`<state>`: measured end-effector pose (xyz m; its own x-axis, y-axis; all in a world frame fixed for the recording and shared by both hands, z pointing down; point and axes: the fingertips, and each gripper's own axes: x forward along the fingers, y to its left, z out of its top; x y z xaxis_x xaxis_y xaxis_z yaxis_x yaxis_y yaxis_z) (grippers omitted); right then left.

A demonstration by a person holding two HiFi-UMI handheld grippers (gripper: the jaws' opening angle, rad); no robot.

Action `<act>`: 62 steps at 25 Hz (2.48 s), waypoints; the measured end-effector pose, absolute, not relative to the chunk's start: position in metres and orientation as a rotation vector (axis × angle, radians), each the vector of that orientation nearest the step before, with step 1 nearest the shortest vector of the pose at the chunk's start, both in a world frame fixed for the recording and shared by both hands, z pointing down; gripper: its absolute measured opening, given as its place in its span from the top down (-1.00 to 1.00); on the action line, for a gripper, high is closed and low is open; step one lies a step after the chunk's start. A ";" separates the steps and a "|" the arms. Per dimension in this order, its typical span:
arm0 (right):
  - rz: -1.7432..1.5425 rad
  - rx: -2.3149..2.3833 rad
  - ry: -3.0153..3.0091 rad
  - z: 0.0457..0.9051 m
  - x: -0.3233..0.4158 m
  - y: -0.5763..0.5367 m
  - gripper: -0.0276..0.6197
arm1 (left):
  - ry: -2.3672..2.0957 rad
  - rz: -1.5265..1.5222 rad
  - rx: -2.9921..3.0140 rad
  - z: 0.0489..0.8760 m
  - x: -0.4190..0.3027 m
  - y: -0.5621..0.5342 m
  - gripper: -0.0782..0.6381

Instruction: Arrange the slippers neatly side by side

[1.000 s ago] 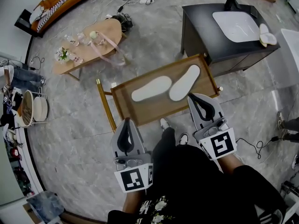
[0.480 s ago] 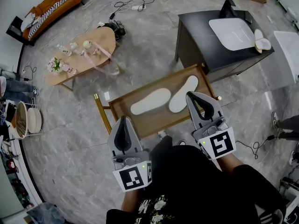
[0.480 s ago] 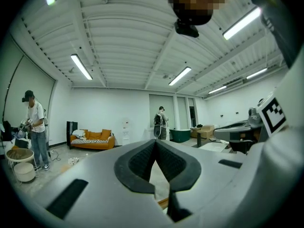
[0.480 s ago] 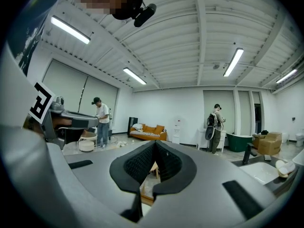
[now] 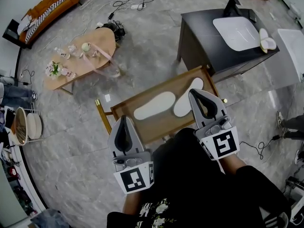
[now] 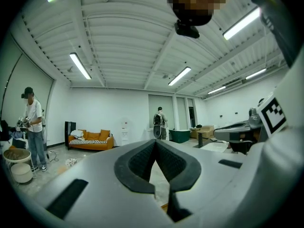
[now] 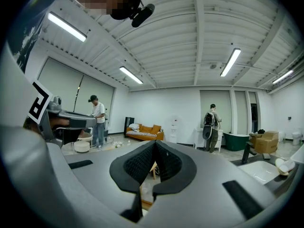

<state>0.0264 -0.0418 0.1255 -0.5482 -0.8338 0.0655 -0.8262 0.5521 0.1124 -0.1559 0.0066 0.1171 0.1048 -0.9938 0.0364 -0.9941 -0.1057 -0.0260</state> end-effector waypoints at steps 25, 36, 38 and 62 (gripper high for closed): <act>0.105 1.125 -2.675 0.193 0.050 -0.086 0.93 | -2.017 0.247 2.233 0.181 -0.101 -0.019 0.78; 0.273 1.124 -2.558 0.254 0.051 -0.066 0.93 | -1.823 0.385 2.254 0.244 -0.086 -0.018 0.78; 0.296 1.133 -2.538 0.263 0.055 -0.063 0.93 | -1.788 0.422 2.274 0.255 -0.082 -0.017 0.78; 0.491 1.202 -2.401 0.340 0.078 -0.035 0.93 | -1.465 0.838 2.251 0.390 -0.065 0.004 0.41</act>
<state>0.0777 -0.0355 0.3398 -0.5446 -0.6701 0.5044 -0.8143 0.5665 -0.1264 -0.0650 0.0040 0.3905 0.2994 -0.7148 0.6319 -0.9070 -0.4188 -0.0440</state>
